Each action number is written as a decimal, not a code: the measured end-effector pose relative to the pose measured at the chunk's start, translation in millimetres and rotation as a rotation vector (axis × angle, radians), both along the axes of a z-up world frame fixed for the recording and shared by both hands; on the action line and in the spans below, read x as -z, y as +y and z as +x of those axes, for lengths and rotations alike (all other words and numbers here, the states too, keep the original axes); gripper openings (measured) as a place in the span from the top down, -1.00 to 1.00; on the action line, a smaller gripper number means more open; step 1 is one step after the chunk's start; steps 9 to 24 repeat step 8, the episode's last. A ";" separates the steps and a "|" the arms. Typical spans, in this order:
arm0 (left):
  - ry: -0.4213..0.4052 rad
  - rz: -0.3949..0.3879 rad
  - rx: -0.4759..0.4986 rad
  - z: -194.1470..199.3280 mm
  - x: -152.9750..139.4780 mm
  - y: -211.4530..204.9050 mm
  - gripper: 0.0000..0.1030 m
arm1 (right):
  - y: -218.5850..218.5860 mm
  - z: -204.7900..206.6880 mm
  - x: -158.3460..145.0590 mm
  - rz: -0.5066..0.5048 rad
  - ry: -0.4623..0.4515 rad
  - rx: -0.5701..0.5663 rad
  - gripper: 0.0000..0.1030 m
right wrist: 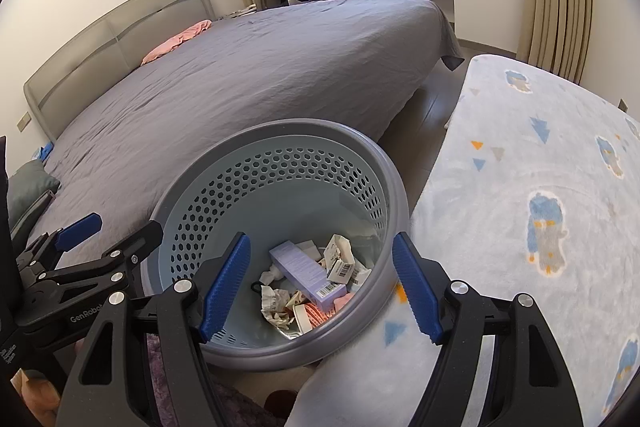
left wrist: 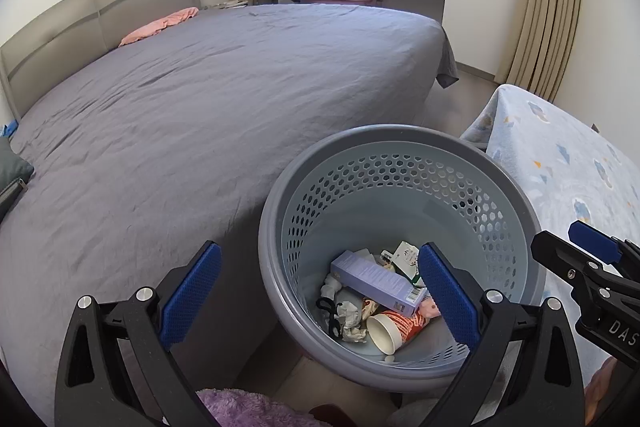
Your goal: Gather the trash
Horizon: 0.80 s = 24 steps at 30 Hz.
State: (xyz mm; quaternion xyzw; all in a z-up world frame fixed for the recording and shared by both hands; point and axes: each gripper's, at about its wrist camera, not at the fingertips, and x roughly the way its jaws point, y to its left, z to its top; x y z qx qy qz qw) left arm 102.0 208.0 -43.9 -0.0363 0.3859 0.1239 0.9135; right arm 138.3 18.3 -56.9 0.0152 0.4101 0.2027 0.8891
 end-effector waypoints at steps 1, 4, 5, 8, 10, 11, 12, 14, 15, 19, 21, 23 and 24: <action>0.001 -0.001 -0.001 0.1 0.2 0.4 -0.88 | 0.5 0.1 0.0 0.000 0.001 0.000 -0.37; 0.002 -0.001 -0.001 0.5 0.4 0.9 -0.88 | 0.1 -0.1 0.0 0.000 0.000 0.000 -0.37; 0.001 -0.001 0.000 0.5 0.4 1.0 -0.88 | 0.0 0.0 0.1 0.000 0.000 0.000 -0.37; 0.001 -0.002 -0.001 0.7 0.6 1.3 -0.88 | 0.3 -0.2 0.0 0.000 -0.001 0.000 -0.37; 0.001 -0.002 -0.001 0.7 0.6 1.3 -0.88 | 0.3 -0.2 0.0 0.000 -0.001 0.000 -0.37; 0.001 -0.002 -0.001 0.7 0.6 1.3 -0.88 | 0.3 -0.2 0.0 0.000 -0.001 0.000 -0.37; 0.001 -0.002 -0.001 0.7 0.6 1.3 -0.88 | 0.3 -0.2 0.0 0.000 -0.001 0.000 -0.37; 0.001 -0.002 -0.001 0.7 0.6 1.3 -0.88 | 0.3 -0.2 0.0 0.000 -0.001 0.000 -0.37; 0.001 -0.002 -0.001 0.7 0.6 1.3 -0.88 | 0.3 -0.2 0.0 0.000 -0.001 0.000 -0.37; 0.001 -0.002 -0.001 0.7 0.6 1.3 -0.88 | 0.3 -0.2 0.0 0.000 -0.001 0.000 -0.37; 0.001 -0.002 -0.001 0.7 0.6 1.3 -0.88 | 0.3 -0.2 0.0 0.000 -0.001 0.000 -0.37; 0.001 -0.002 -0.001 0.7 0.6 1.3 -0.88 | 0.3 -0.2 0.0 0.000 -0.001 0.000 -0.37; 0.001 -0.002 -0.001 0.7 0.6 1.3 -0.88 | 0.3 -0.2 0.0 0.000 -0.001 0.000 -0.37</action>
